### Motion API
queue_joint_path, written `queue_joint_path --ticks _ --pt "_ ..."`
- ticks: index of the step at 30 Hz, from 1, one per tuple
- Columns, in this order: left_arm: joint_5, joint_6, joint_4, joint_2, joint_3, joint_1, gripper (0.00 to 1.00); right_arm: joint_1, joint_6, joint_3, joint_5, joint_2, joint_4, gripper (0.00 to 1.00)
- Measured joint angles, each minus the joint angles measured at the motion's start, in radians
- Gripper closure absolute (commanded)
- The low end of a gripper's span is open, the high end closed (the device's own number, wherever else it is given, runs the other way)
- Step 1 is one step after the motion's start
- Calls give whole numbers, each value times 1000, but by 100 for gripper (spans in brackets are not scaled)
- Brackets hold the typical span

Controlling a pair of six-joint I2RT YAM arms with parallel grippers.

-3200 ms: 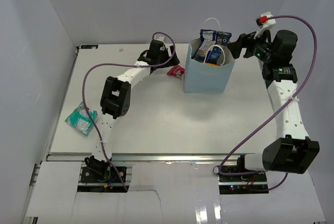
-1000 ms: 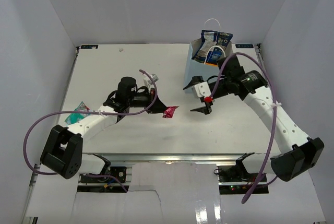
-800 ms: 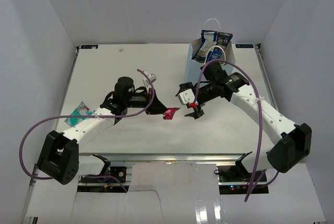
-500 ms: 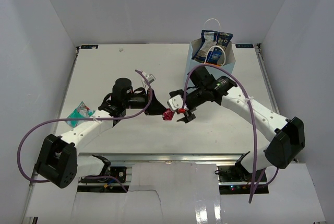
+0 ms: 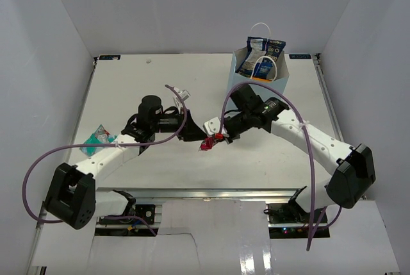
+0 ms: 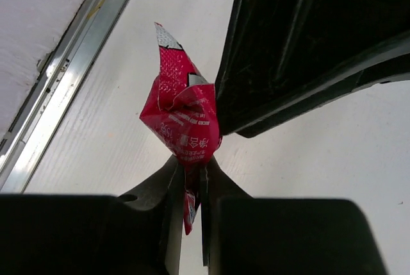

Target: Place the snacks into the paper bag

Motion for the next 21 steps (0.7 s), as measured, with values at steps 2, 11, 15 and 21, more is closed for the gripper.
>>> queue_joint_path --ticks 2,11,15,21 --pt "-15 -12 3 -4 3 16 25 0 9 -9 11 -13 1 92" --pt "-212 -28 -47 -237 32 184 5 -203 141 34 -57 -108 -9 92" --pt "-342 16 -179 -256 99 195 4 -435 429 280 -105 -74 128 92" --pt "-517 51 -390 -254 101 200 4 -645 816 581 -25 -2 397 92"
